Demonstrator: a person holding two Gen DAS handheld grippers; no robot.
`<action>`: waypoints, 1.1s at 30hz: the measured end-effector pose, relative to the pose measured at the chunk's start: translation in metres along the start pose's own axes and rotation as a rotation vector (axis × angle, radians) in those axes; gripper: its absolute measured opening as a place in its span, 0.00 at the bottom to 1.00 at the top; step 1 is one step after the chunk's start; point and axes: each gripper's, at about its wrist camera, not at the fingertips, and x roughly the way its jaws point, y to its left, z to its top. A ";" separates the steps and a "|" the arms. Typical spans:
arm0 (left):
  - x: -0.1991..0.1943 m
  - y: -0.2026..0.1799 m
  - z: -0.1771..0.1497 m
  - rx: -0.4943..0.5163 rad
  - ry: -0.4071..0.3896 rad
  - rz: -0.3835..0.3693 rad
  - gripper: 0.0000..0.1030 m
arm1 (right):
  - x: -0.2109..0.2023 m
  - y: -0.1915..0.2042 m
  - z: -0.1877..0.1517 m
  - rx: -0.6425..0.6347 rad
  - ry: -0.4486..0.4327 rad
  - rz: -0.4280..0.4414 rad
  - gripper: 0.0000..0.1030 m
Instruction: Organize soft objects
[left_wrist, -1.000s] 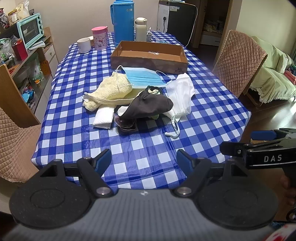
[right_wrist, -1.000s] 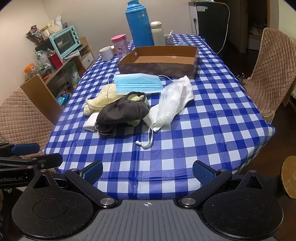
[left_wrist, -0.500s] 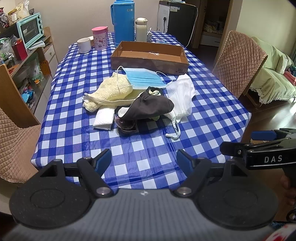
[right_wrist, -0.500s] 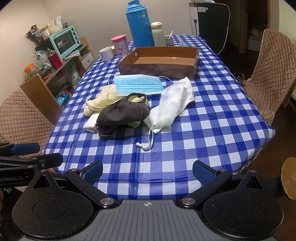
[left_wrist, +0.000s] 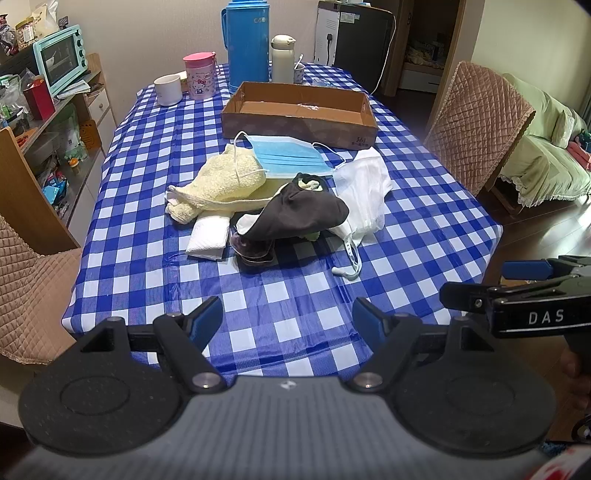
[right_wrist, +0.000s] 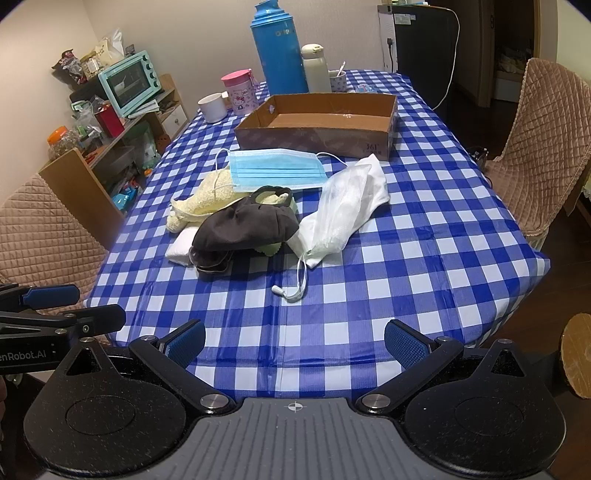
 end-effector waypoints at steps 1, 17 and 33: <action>0.000 0.000 0.000 0.000 0.000 0.000 0.73 | 0.000 0.000 0.000 0.000 0.000 0.000 1.00; 0.000 0.000 0.000 -0.001 0.001 -0.001 0.73 | 0.003 -0.002 0.002 -0.001 0.000 -0.001 1.00; 0.000 0.000 0.000 -0.001 0.002 -0.002 0.73 | 0.001 -0.005 0.001 0.001 0.001 -0.002 1.00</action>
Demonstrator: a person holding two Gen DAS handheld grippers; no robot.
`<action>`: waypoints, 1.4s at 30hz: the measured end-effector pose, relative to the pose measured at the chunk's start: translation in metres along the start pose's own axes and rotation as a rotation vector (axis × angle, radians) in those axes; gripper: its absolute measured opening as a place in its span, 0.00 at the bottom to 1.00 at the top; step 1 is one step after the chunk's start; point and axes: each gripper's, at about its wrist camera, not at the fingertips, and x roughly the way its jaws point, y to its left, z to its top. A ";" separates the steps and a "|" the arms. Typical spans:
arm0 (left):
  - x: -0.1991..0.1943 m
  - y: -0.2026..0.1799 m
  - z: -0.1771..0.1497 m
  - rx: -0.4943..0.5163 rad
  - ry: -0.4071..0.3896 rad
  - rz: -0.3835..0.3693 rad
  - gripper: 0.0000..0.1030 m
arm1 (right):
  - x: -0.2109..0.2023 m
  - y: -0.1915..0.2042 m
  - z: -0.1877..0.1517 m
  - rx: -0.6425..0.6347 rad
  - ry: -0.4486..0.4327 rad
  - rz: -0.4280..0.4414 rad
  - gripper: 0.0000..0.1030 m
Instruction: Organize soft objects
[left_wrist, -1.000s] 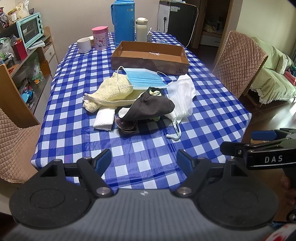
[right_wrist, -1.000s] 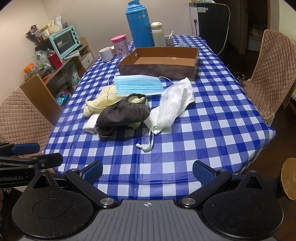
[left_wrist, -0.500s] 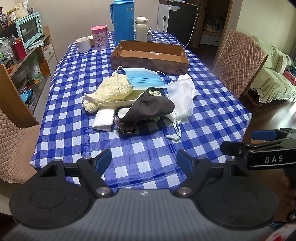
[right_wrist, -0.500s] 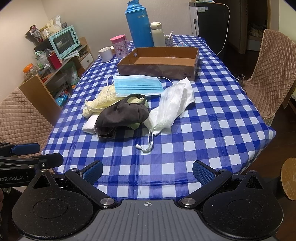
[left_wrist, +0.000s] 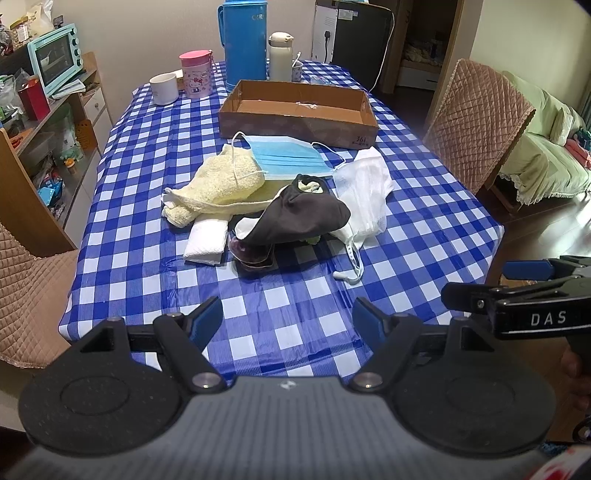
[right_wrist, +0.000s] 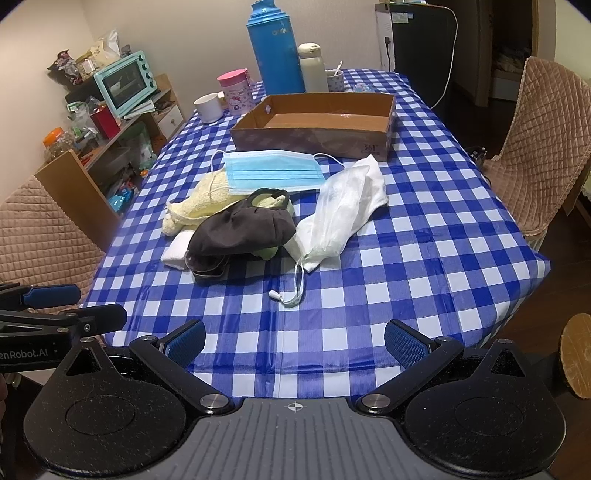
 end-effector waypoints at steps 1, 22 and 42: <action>0.000 0.000 0.000 0.000 0.000 0.000 0.73 | 0.000 0.000 -0.001 0.001 0.000 -0.001 1.00; 0.038 0.022 0.017 0.050 -0.001 -0.038 0.71 | 0.025 0.010 0.015 0.035 -0.002 -0.004 1.00; 0.068 0.081 0.029 0.127 0.003 -0.062 0.66 | 0.068 0.039 0.027 0.071 -0.026 -0.020 0.94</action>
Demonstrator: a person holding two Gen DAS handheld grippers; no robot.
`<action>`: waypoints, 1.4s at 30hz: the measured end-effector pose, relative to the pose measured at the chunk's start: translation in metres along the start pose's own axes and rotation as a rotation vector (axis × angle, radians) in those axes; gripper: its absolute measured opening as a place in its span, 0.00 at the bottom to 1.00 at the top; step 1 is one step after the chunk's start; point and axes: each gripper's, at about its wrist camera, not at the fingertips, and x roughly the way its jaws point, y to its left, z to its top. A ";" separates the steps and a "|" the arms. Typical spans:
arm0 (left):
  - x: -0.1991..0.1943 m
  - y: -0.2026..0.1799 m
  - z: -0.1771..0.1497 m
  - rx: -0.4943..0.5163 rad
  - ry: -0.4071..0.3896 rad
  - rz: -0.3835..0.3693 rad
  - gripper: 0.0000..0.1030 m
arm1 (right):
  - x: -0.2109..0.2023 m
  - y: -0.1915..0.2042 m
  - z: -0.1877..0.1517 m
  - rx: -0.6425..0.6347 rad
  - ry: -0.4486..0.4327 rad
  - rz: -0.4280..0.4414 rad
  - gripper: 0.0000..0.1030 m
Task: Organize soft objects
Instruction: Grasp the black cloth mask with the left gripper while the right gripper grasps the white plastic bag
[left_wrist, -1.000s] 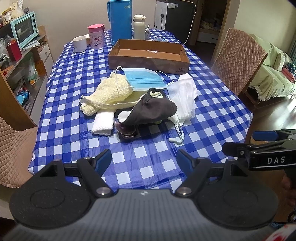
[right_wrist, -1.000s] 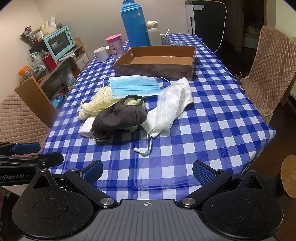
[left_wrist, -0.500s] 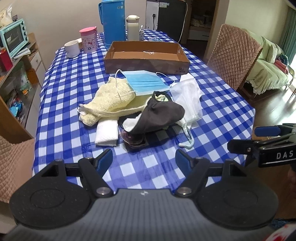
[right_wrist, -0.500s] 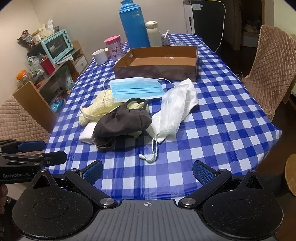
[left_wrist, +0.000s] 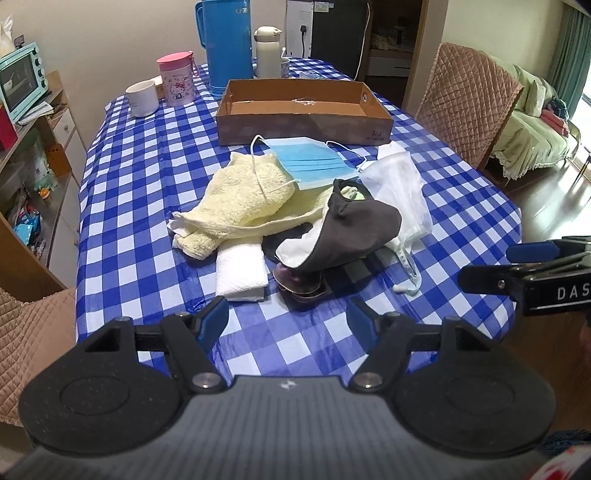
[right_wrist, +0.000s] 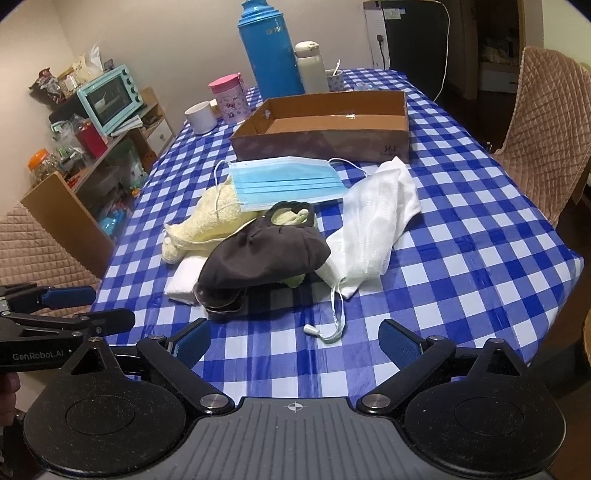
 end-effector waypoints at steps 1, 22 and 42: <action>0.001 0.000 0.001 0.002 -0.003 -0.005 0.66 | 0.001 0.000 0.000 0.004 0.002 -0.002 0.94; 0.079 -0.054 0.032 0.148 -0.023 0.005 0.63 | 0.034 -0.050 0.031 0.033 0.049 -0.008 0.94; 0.142 -0.099 0.019 0.492 -0.019 0.169 0.33 | 0.037 -0.109 0.027 0.150 0.115 -0.034 0.94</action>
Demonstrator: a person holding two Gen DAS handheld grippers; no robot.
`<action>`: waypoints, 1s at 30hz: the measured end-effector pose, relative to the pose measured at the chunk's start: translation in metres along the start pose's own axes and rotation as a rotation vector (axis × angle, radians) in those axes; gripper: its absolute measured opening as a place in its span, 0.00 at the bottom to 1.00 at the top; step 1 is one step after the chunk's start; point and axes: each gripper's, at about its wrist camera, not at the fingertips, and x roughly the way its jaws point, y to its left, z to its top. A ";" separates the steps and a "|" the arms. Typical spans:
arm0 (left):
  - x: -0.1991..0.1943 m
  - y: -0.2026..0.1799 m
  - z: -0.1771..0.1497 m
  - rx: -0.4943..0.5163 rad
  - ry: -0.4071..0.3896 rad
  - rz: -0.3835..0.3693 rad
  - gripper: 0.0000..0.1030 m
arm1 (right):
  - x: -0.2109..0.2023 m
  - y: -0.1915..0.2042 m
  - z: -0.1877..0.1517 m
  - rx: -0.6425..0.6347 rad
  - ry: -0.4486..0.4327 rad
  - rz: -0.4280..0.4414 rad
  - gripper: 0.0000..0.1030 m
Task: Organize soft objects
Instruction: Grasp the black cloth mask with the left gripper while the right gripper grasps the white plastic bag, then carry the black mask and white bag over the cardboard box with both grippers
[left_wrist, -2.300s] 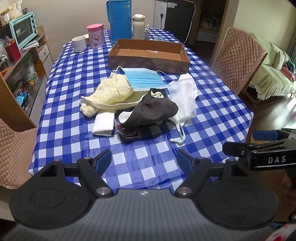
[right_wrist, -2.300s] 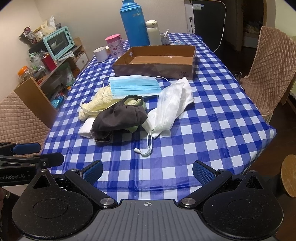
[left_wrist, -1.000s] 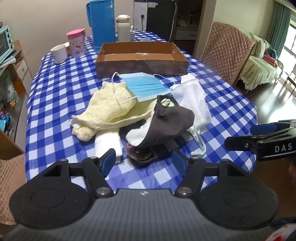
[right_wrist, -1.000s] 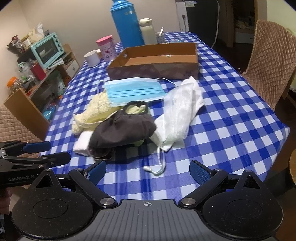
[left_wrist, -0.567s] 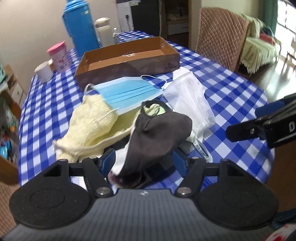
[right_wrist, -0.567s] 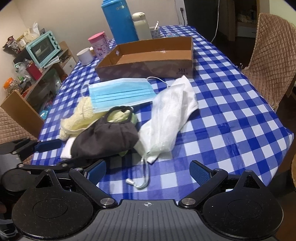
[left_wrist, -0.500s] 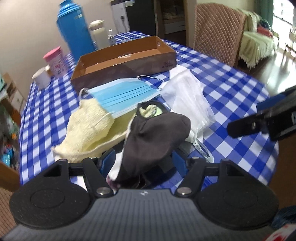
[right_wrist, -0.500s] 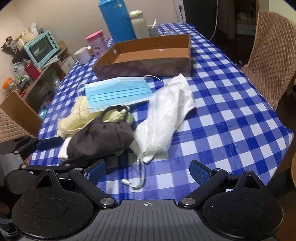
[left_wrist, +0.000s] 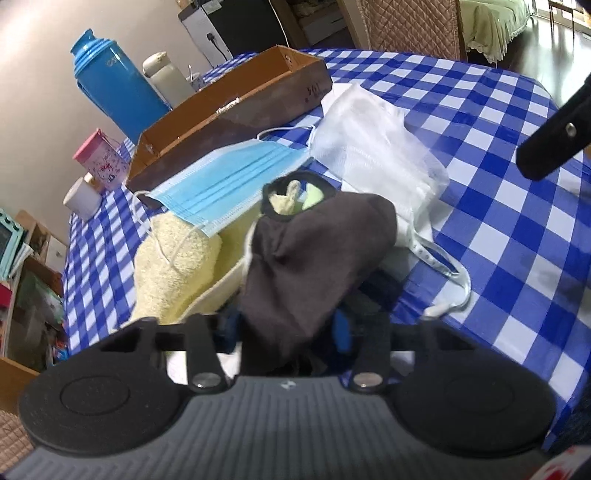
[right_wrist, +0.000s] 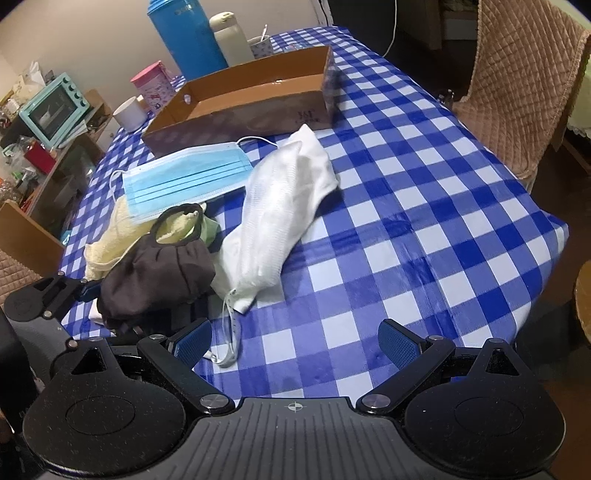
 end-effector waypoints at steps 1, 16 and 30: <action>-0.002 0.003 0.000 -0.002 -0.010 0.002 0.23 | 0.000 0.000 0.000 -0.001 -0.001 0.000 0.94; -0.099 0.092 0.007 -0.267 -0.214 -0.015 0.11 | -0.003 0.022 0.014 -0.080 -0.062 0.052 0.94; -0.121 0.148 -0.009 -0.501 -0.157 0.161 0.11 | 0.039 0.051 0.057 -0.241 -0.100 0.102 0.83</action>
